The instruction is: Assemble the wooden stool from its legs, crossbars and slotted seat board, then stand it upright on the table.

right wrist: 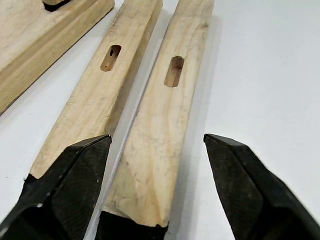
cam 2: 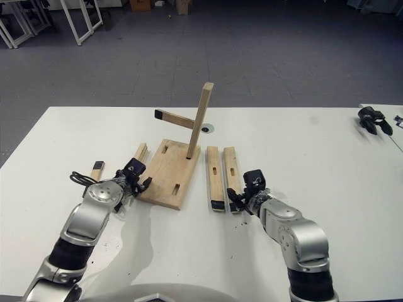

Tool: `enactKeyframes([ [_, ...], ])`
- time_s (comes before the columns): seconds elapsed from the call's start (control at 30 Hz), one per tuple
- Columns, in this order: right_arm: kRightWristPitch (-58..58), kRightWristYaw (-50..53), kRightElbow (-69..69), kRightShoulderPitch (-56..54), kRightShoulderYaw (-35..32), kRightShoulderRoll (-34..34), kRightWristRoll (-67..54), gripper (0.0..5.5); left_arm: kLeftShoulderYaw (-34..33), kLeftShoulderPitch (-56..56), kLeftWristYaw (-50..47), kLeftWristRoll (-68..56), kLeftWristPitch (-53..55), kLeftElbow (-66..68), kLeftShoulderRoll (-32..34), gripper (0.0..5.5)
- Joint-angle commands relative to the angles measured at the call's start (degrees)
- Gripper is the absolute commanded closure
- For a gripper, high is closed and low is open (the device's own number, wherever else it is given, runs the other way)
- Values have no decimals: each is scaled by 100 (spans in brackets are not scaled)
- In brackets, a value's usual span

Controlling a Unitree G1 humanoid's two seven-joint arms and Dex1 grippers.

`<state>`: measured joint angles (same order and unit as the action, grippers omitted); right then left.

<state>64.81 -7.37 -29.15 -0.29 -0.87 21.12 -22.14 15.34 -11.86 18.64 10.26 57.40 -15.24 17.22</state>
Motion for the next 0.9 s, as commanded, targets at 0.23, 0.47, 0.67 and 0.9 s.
enactKeyframes([
  [0.23, 356, 337, 68, 94, 262, 46, 617, 208, -613, 137, -137, -474, 526, -883, -269, 239],
  [0.47, -41, 200, 425, 135, 193, 78, 801, 299, -986, 316, -133, -612, 458, -1057, 130, 239],
  [0.67, -1205, -42, 756, -683, -474, -126, 595, 342, -497, 509, 72, -515, -501, -128, 471, 239],
  [0.9, -1881, -254, 1113, -3008, -1562, -390, -370, 343, 65, 374, 521, -343, -1512, 551, 903, 239],
])
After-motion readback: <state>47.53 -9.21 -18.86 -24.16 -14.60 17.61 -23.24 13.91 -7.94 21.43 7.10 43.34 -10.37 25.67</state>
